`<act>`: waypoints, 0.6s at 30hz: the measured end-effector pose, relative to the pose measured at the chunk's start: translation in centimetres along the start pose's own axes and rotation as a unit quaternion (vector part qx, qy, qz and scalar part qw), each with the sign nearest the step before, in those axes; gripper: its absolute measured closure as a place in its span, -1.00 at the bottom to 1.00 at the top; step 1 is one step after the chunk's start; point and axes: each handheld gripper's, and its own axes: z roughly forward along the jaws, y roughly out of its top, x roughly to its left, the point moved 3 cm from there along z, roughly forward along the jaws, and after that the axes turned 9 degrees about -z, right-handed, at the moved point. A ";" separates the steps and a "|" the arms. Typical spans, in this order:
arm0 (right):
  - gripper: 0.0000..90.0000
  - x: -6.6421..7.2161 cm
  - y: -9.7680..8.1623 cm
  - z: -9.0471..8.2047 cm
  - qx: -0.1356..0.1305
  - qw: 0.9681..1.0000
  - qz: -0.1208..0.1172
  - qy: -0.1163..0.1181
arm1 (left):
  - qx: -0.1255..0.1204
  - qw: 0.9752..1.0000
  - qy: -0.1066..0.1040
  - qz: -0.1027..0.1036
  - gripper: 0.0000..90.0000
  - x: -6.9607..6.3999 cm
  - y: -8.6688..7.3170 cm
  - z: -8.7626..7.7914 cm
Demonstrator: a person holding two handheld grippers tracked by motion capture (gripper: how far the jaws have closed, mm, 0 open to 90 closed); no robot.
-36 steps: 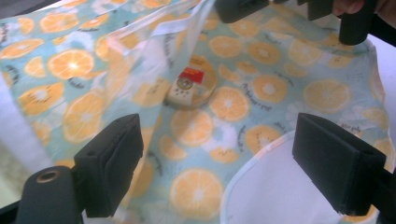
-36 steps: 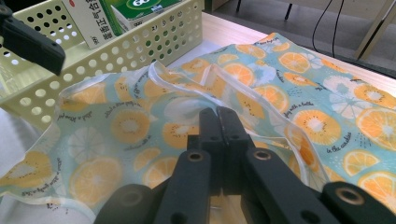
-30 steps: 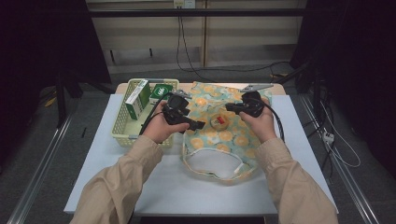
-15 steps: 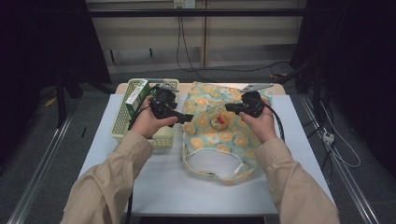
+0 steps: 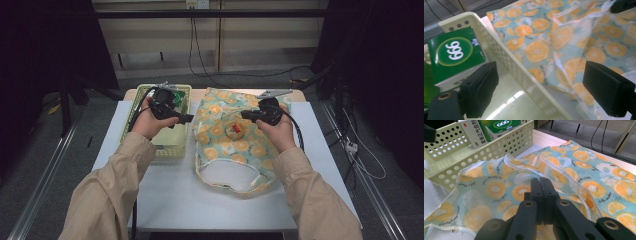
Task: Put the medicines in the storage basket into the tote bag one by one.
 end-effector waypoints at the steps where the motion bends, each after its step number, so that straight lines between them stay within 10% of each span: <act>1: 1.00 0.0 0.0 0.0 0.000 1.000 0.000 0.000 | 0.000 1.000 0.004 0.000 -0.72 0.3 0.0 0.1; 18: 1.00 -0.2 -0.1 -0.1 0.000 1.000 0.001 0.002 | -0.010 0.998 0.038 -0.049 -0.87 4.3 0.1 1.8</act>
